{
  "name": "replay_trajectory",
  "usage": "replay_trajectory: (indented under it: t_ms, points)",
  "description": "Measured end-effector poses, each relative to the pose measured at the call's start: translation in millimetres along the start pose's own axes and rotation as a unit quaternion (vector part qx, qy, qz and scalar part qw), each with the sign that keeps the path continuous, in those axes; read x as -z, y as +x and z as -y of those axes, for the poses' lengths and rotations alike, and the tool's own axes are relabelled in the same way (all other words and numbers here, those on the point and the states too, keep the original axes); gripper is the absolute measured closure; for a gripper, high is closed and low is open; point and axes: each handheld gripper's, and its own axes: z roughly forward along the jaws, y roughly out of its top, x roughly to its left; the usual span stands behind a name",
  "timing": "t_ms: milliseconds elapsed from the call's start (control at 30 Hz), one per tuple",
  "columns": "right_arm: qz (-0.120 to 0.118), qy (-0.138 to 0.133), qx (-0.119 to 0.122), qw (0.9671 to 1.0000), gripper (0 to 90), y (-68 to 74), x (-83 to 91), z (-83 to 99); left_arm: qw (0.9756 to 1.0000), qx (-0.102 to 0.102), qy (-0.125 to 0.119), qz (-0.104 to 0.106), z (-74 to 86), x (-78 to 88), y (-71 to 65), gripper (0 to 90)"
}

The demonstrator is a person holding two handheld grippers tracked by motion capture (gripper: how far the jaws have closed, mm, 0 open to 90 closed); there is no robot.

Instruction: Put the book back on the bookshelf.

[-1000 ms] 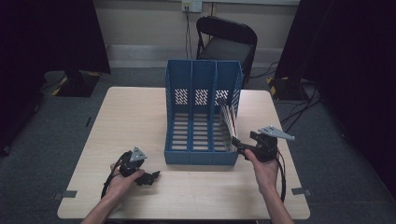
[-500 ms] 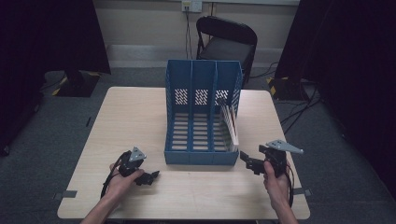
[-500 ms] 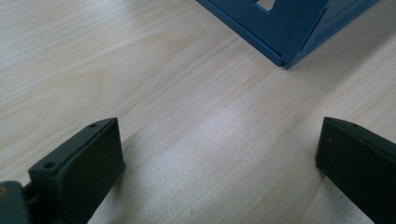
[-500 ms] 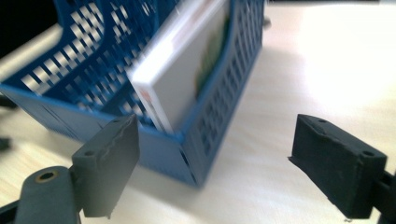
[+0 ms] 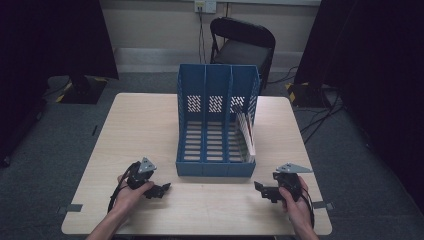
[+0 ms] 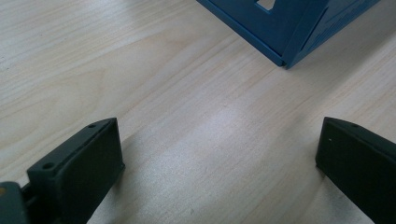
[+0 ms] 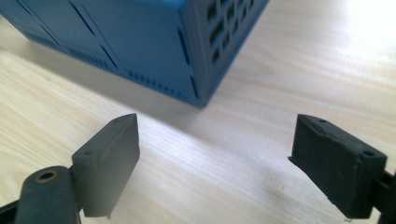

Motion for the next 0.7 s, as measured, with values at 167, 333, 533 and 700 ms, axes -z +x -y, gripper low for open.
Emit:
replay_trajectory:
  t_ms: [167, 333, 533, 700]
  points:
    - [-0.006, 0.044, 0.004, 0.999, 14.3, -1.8, -13.6, 9.1, 1.0, 0.002, 0.0, -0.001, -0.4, -0.7, -0.3, 0.0]
    - [0.006, 0.046, 0.029, 0.9985, 13.3, -0.9, -21.6, 16.3, 1.0, 0.003, -0.001, -0.002, -1.0, -1.2, -0.6, 0.0]
    - [0.038, 0.016, 0.06, 0.9973, 7.9, 3.9, -28.1, 24.6, 1.0, 0.003, 0.0, -0.002, -1.1, -1.3, -0.6, 0.0]
    - [0.041, 0.015, 0.06, 0.9972, 8.1, 4.6, -27.3, 25.4, 1.0, 0.003, -0.001, -0.003, -1.6, -1.9, -0.9, 0.0]
